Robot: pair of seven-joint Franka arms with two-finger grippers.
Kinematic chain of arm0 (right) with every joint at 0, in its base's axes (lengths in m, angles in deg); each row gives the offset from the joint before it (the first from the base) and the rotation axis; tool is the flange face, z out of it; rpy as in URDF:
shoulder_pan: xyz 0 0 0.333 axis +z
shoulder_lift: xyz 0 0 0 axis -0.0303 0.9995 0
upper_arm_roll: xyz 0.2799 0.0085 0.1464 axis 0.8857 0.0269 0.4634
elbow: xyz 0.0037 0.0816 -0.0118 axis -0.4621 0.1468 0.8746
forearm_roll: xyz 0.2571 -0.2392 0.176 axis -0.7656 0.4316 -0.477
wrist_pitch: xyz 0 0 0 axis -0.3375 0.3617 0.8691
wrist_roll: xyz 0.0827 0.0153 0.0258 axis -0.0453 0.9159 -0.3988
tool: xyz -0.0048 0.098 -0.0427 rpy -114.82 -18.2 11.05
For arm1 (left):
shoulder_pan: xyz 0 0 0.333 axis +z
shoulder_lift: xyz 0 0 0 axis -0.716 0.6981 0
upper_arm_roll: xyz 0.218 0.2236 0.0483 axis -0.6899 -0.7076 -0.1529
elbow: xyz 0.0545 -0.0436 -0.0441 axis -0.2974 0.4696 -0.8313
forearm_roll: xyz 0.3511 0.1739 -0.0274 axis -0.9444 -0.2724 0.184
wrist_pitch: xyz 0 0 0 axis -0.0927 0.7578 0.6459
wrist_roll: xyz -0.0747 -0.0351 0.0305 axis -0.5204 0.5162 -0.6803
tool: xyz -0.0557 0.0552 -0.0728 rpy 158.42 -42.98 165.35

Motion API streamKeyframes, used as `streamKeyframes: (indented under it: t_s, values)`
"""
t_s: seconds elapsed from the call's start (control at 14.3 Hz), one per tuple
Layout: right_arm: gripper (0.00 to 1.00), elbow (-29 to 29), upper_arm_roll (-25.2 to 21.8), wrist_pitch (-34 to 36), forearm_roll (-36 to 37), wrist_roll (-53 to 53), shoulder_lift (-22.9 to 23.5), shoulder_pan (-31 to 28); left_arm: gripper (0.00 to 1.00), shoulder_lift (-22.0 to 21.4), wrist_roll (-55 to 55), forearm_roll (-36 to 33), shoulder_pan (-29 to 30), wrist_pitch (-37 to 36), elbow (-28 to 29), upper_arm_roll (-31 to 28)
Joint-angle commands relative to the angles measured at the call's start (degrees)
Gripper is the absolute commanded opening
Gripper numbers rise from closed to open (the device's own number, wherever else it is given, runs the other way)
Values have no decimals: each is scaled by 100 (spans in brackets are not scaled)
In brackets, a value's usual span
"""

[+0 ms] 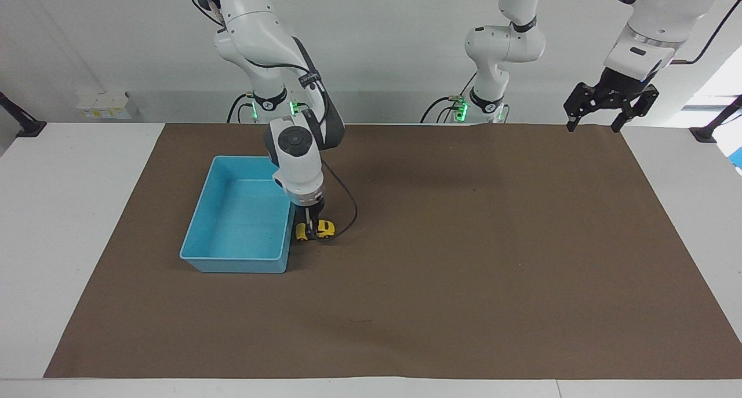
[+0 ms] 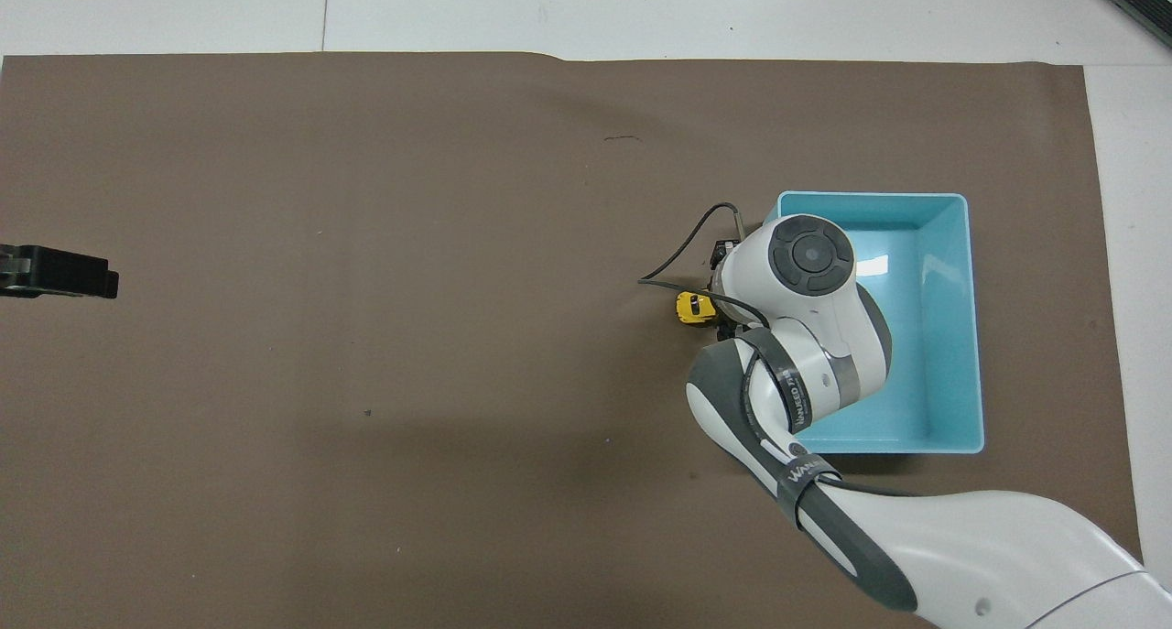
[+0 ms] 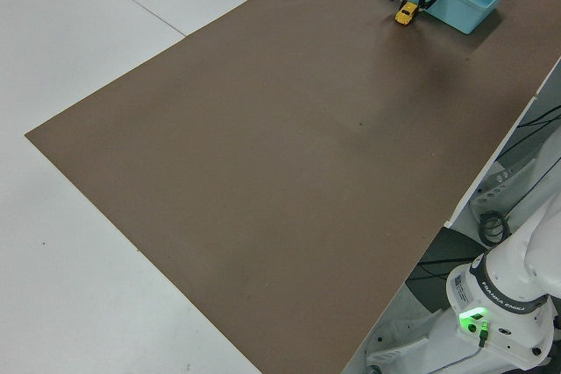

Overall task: Wind up and store yellow beetle car
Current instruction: 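Close the right gripper on the yellow car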

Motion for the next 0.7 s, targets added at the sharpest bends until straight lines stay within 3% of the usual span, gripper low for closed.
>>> streamKeyframes:
  t_s: [0.0,0.35,0.63]
  values:
    - [0,-13,4,-1,153,193,-95,194,100,-23,23,73,81,-74,-37,29]
    - [0,-242,13,184,145,36,-472,194,100,-23,23,73,81,-74,-37,29]
    - [0,-259,13,271,48,-779,-867,168,100,-23,23,73,81,-74,-37,29]
